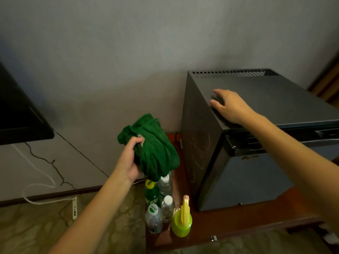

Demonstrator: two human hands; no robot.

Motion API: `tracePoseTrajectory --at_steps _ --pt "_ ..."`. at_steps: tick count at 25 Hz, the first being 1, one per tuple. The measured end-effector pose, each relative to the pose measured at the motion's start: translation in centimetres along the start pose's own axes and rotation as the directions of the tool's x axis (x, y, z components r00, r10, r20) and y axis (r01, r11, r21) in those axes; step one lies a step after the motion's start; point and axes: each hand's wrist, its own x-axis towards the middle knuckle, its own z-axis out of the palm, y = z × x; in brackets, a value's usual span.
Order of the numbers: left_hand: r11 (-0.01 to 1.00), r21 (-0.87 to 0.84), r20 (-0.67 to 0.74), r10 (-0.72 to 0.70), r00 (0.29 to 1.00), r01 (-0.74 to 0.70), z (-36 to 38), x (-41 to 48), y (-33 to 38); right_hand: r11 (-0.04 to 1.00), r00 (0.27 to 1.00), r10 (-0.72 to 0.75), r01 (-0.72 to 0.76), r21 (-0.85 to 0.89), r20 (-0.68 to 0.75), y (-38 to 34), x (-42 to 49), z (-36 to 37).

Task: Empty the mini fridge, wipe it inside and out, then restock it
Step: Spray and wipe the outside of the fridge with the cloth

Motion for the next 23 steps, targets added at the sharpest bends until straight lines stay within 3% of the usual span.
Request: tracePoseTrajectory --at_steps 4,9,12,13,15,16,17,18,19,20,21,23 --pt "0.978 0.064 -0.188 0.206 0.960 -0.197 -0.1 4.0 0.3 0.997 0.995 0.080 -0.080 -0.002 0.058 0.1 1.7 1.5" --pt "0.945 0.307 -0.127 0.158 0.979 -0.112 0.6 8.8 -1.8 0.980 0.976 0.199 -0.199 0.008 -0.087 -0.1 1.2 2.0" --pt "0.894 0.433 -0.077 0.164 0.983 -0.115 1.6 10.2 -3.9 0.967 0.963 0.251 -0.253 -0.012 -0.101 -0.9 1.0 1.8" --pt "0.871 0.472 -0.011 0.159 0.987 -0.135 2.1 10.1 -5.0 0.966 0.961 0.257 -0.259 -0.010 -0.101 -1.1 0.9 1.7" --pt "0.817 0.530 0.281 0.087 0.956 -0.230 3.4 9.7 -7.3 0.959 0.954 0.281 -0.284 -0.019 -0.108 -1.3 1.1 1.6" --pt "0.745 0.553 0.465 0.095 0.880 -0.373 4.1 9.2 -8.6 0.956 0.951 0.290 -0.294 -0.020 -0.107 -1.3 1.3 1.5" --pt "0.618 0.541 0.633 0.147 0.760 -0.570 4.9 8.7 -10.0 0.955 0.950 0.293 -0.297 -0.019 -0.106 -1.2 1.4 1.5" --pt "0.471 0.523 0.723 0.195 0.663 -0.710 5.7 8.9 -11.0 0.953 0.949 0.297 -0.301 -0.018 -0.108 -1.0 1.4 1.5" --pt "0.380 0.505 0.756 0.240 0.609 -0.776 6.7 9.6 -11.2 0.953 0.947 0.300 -0.304 -0.017 -0.111 -0.9 1.5 1.5" --pt "0.375 0.494 0.741 0.292 0.605 -0.785 7.4 11.6 -11.1 0.952 0.947 0.301 -0.305 -0.015 -0.112 -0.7 1.6 1.5" --pt "0.449 0.507 0.671 0.330 0.664 -0.736 8.2 14.5 -10.7 0.953 0.948 0.299 -0.302 -0.014 -0.114 -0.6 1.7 1.5" --pt "0.653 0.572 0.415 0.291 0.862 -0.496 9.9 22.3 -7.9 0.953 0.947 0.297 -0.302 -0.018 -0.121 -0.4 1.8 1.7"
